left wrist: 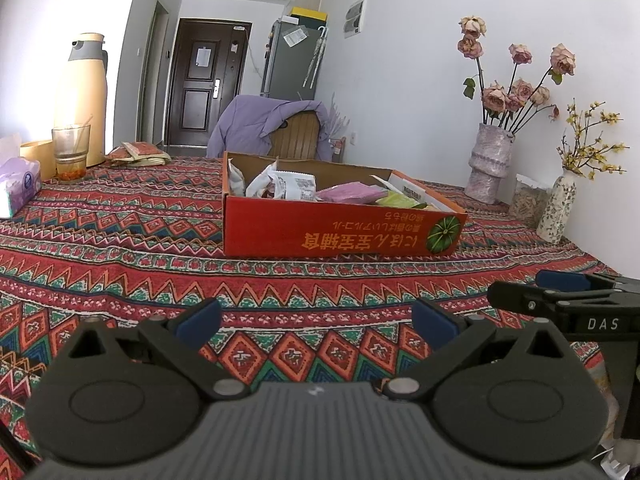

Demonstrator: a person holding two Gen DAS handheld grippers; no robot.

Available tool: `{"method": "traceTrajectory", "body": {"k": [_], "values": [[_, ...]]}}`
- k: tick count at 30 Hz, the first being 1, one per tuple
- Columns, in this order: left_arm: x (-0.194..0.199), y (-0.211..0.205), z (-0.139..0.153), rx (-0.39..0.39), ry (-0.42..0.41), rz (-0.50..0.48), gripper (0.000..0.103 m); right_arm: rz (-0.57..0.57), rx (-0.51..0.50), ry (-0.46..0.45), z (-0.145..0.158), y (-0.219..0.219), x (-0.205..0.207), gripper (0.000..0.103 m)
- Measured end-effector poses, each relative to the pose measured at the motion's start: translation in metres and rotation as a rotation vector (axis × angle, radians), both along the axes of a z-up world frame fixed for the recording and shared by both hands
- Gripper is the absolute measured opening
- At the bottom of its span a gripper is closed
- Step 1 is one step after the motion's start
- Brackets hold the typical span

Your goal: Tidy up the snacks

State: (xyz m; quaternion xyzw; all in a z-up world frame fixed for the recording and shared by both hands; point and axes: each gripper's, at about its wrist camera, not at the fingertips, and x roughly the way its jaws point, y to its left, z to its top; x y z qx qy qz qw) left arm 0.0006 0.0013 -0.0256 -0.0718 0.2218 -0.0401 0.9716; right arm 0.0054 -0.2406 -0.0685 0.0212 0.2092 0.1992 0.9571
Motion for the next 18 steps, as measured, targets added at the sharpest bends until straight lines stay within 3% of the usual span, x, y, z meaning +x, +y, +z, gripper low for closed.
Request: {"method": "traceTrajectory", "body": {"k": [18], "values": [[-0.0002,0.0001,-0.0004,-0.002,-0.001,-0.001,0.103,0.0,-0.001,0.0,-0.0002,0.0002,-0.0002,0.103]]}}
